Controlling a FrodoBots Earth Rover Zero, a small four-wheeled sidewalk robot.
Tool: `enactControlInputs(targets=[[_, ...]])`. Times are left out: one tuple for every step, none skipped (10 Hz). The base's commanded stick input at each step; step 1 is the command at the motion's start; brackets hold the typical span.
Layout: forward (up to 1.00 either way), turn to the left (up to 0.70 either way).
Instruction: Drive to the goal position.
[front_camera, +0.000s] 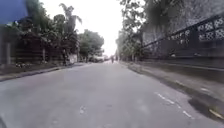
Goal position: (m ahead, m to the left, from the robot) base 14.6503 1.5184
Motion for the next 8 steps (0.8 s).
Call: enactControlInputs(targets=[[1.00,0.04],[1.00,0.04],[1.00,0.04],[1.00,0.04],[1.00,0.04],[1.00,0.04],[1.00,-0.10],[1.00,-0.36]])
